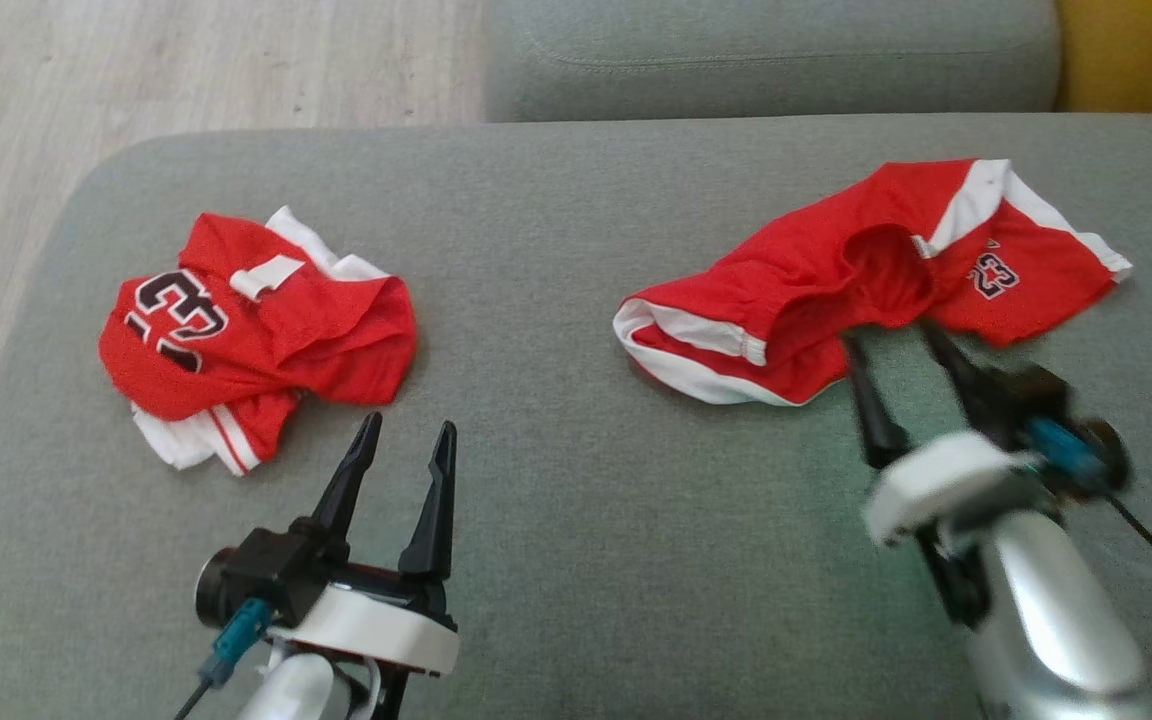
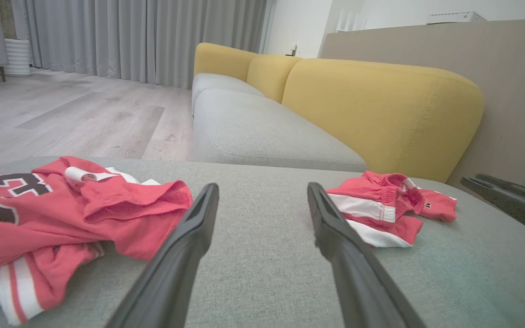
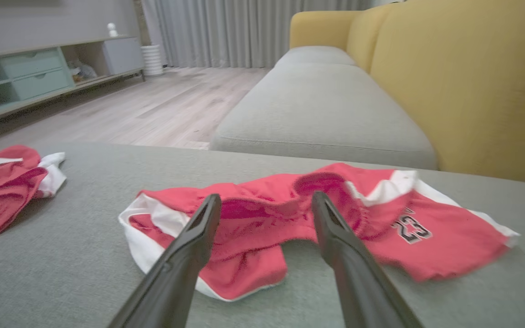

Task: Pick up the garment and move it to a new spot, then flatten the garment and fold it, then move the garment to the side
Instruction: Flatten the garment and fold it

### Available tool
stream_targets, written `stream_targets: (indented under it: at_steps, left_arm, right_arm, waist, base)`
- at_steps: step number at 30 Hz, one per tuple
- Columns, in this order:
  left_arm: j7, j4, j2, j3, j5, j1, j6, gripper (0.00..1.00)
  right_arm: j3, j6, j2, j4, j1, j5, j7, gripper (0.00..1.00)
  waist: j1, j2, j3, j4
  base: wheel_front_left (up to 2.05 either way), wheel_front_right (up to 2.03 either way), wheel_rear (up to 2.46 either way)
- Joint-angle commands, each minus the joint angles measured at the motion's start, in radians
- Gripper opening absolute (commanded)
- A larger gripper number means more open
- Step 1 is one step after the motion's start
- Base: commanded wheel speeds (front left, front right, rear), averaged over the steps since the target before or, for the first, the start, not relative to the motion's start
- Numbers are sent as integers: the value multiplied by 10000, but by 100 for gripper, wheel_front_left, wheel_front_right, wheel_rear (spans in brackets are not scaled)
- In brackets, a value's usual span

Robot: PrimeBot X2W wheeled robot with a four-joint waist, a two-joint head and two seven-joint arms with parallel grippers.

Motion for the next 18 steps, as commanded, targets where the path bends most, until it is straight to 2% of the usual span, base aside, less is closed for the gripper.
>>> stream_targets:
  at_steps: [1,7,18]
  left_arm:
    - [-100,-400,163,409,31,-238,82,100]
    - [-100,-466,199,316,49,-219,66,100]
    - [-54,-431,171,113,39,-379,-11,100]
  right_arm:
    - [-266,67,112,-866,321,158,-139,100]
    - [-1111,67,112,-1870,1613,944,-590,100]
    - [-718,67,112,-1879,1217,1578,-602,100]
  waist:
    - [1,-1,-48,-117]
    - [1,-1,37,-257]
    - [1,-1,321,51]
  base:
    - [0,0,0]
    - [0,0,0]
    - [0,0,0]
